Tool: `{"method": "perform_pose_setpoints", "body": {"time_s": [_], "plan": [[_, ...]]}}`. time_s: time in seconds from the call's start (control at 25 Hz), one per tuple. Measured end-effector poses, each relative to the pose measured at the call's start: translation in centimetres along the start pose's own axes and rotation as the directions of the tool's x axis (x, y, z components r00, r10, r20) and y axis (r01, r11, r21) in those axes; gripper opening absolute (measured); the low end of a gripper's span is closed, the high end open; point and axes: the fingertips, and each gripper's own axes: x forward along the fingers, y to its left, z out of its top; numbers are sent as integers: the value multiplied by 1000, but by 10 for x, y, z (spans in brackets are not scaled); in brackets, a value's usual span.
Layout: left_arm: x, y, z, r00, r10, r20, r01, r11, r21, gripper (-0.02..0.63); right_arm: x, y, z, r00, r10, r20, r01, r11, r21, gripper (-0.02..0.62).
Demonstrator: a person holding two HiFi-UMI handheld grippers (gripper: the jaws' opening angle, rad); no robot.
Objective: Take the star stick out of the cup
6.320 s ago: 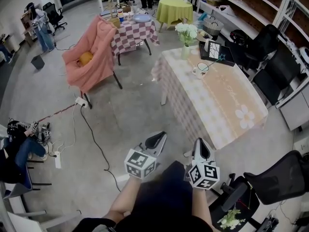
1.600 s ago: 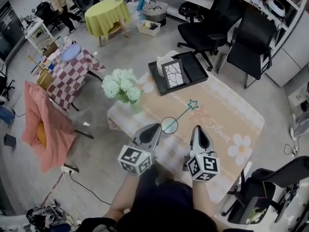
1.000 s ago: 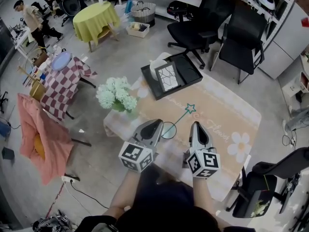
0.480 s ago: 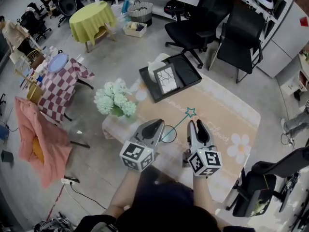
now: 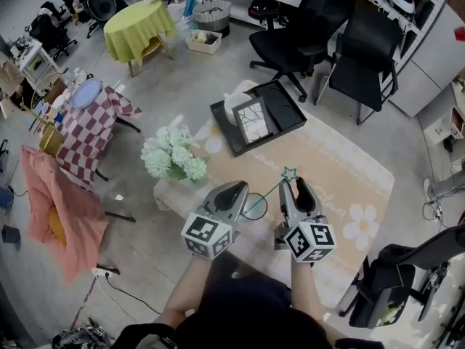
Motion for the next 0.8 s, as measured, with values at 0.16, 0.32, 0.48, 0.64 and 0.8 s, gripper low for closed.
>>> {"method": "perform_pose_setpoints", "body": {"time_s": [0.16,0.32,0.48,0.64,0.8], "plan": [[2,5,-3,1000,1,-11,-1,1000,-5,25,10,0,1,1000,8,5,-8,1000,-2,176],[1,9,-6,1000,3,-23,-3,1000,-5,25,17,1,1,1000,19,2,-19,1000,1,176],[0,13,-7,1000,6,-25,-6,1000,-10,25,21,3,0,1000,29,0,-29,1000,-3,176],[0,17,-6,1000,2,-27,-3,1000,-12,25,23,7,3,999,37,5,-37,999,-21,134],[-1,19,-6,1000,-6,-28,6,1000,-13,25,21,9,2,1000,27,4,-27,999,-30,74]]}}
